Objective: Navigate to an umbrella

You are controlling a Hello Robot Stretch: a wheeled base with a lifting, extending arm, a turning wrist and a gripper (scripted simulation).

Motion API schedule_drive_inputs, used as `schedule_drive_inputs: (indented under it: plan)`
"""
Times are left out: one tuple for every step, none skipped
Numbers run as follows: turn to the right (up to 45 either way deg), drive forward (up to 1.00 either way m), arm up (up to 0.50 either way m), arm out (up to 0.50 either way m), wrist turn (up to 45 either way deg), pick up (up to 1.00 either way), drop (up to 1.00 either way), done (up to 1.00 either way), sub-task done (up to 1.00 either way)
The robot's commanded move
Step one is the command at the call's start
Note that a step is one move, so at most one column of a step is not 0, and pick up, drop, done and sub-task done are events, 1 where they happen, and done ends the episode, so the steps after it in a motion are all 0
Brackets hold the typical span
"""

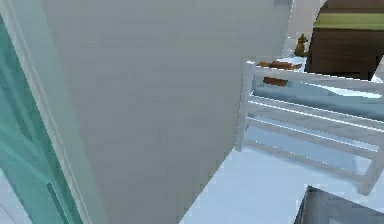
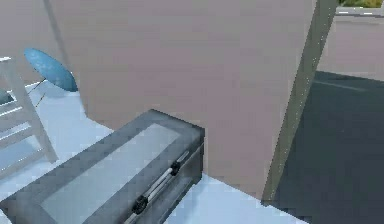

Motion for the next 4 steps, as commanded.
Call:
schedule_drive_inputs:
  plan:
    - [0.0,0.55,0.0,0.0,0.0,0.0,0.0,0.0,0.0]
    - [30.0,0.0,0.0,0.0,0.0,0.0,0.0,0.0,0.0]
    - [0.0,0.75,0.0,0.0,0.0,0.0,0.0,0.0,0.0]
    - [45.0,0.0,0.0,0.0,0.0,0.0,0.0,0.0,0.0]
